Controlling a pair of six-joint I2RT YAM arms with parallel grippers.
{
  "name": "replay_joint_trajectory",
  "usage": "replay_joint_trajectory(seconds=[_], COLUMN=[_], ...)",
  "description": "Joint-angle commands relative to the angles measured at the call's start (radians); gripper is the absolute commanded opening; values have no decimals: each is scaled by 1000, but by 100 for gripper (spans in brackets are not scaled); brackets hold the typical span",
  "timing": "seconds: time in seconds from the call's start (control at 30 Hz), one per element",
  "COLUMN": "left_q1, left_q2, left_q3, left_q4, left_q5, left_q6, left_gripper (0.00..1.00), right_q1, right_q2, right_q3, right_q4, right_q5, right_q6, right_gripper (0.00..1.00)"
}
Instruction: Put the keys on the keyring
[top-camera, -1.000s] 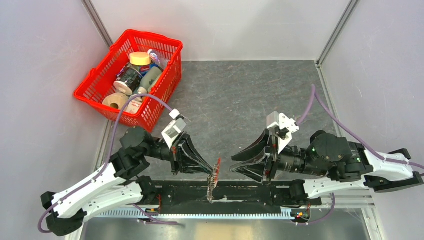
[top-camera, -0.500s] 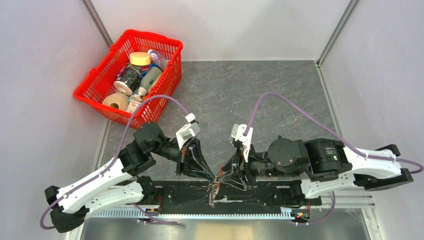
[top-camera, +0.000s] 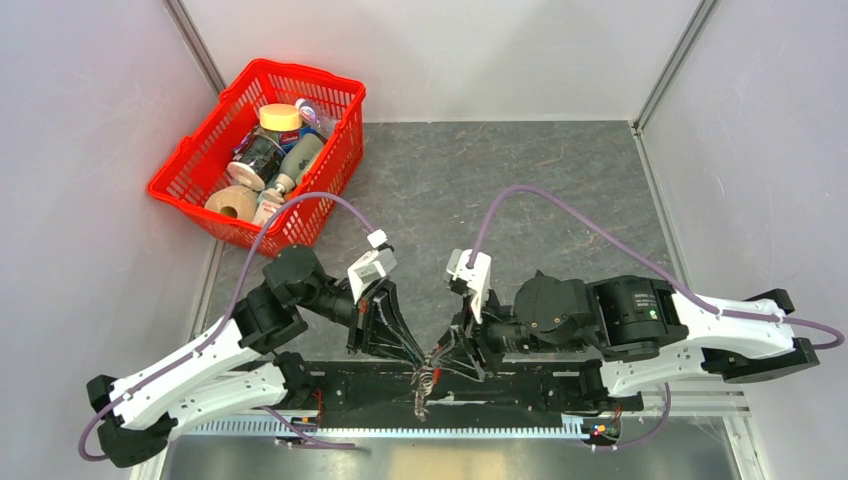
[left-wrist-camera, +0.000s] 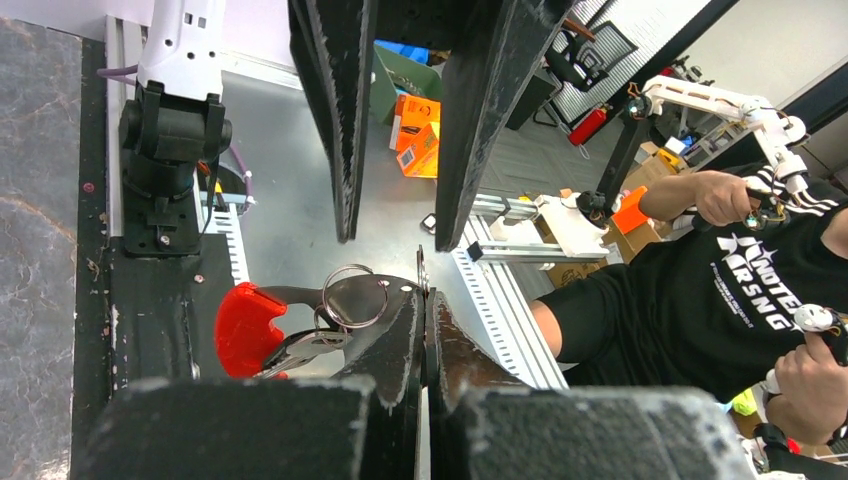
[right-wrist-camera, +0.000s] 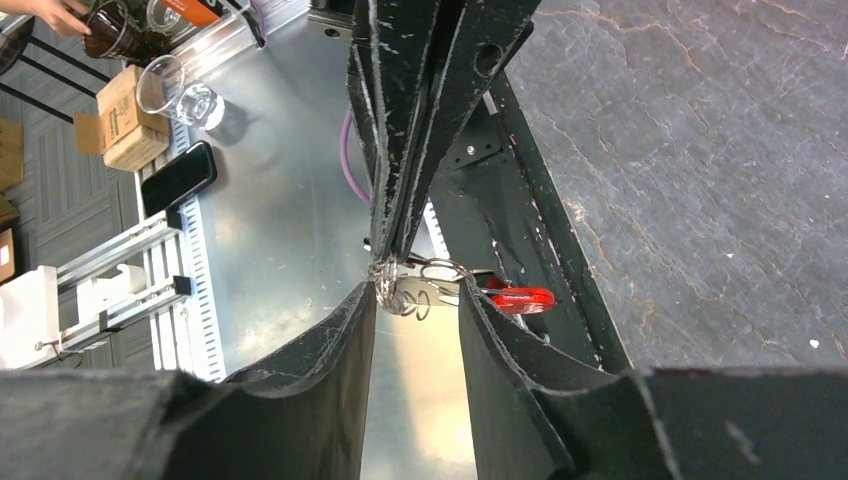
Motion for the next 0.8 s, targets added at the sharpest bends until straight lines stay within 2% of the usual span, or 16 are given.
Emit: replay_joint_trajectory(seconds=[0.0,0.33,0.77], left_q1=[0,1,1], left_q2=[-20,-23,-21], left_q3=[38,34,29], left_q4=[20,20,20], left_q5=[28,22,17], left_q6=[31,38,44], left_gripper=[2,2,2], right_q1=[-17,-39,-59], right_q2=[18,33,52], right_q3=[40,36,34], right_q4=[26,62,91], right_q5=[-30,-105,-170], right_q6=[26,49,58], right_gripper=[42,37,22])
